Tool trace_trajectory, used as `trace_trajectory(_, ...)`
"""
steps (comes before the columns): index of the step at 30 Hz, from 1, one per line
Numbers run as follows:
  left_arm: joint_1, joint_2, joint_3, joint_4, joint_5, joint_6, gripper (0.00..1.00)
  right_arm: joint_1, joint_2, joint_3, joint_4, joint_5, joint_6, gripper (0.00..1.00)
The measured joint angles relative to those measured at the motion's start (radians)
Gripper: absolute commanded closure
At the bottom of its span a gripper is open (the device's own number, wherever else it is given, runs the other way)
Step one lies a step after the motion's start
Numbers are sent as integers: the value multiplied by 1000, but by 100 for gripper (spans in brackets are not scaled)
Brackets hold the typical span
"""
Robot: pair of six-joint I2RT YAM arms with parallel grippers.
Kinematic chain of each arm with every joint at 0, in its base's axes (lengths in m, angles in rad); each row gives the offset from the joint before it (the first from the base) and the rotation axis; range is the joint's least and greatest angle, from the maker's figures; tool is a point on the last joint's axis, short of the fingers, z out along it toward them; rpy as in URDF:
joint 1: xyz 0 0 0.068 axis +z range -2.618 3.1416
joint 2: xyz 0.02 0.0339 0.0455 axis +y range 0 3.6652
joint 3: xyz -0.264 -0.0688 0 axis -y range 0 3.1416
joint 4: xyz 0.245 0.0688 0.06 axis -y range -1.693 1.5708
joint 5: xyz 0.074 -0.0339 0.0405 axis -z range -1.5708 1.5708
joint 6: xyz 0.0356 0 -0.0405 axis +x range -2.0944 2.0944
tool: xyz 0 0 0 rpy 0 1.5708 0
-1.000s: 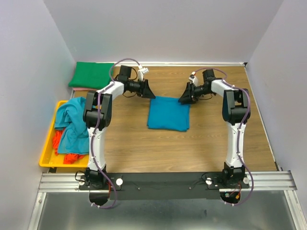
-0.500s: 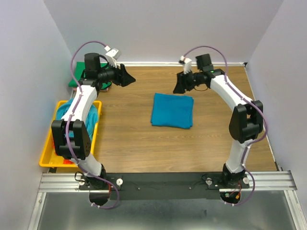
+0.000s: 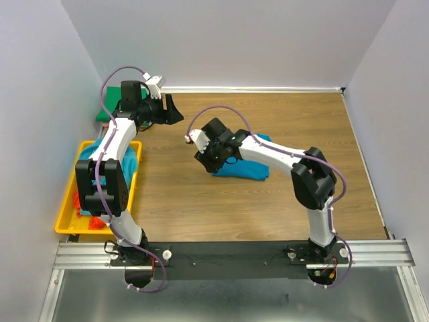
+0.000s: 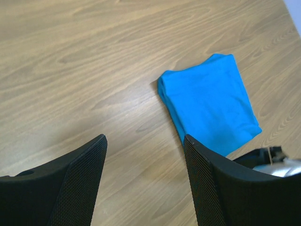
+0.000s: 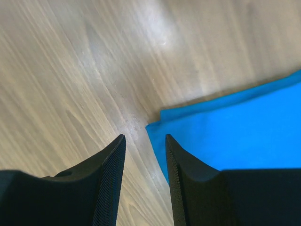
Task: Fold and stack the t-shirts
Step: Neatly place the folded tshirt to the corner
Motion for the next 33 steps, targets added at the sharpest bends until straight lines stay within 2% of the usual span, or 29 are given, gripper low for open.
trace_trajectory(9,0,16,-4,-32,-32,5,26,35,89,-10,0,106,0,53)
trace_trajectory(19,0,19,-37,-31,-33,5,26,46,129,-28,11,113,0,56)
trace_trajectory(22,0,21,-47,-30,-33,4,26,47,127,-43,35,126,-5,69)
trace_trajectory(23,0,22,-50,-29,-33,3,26,47,122,-54,49,135,-11,81)
trace_trajectory(27,0,24,-60,-18,-33,-3,26,45,110,-78,85,159,-28,100)
trace_trajectory(33,0,44,-103,47,-6,-72,26,27,91,-90,90,136,-42,99)
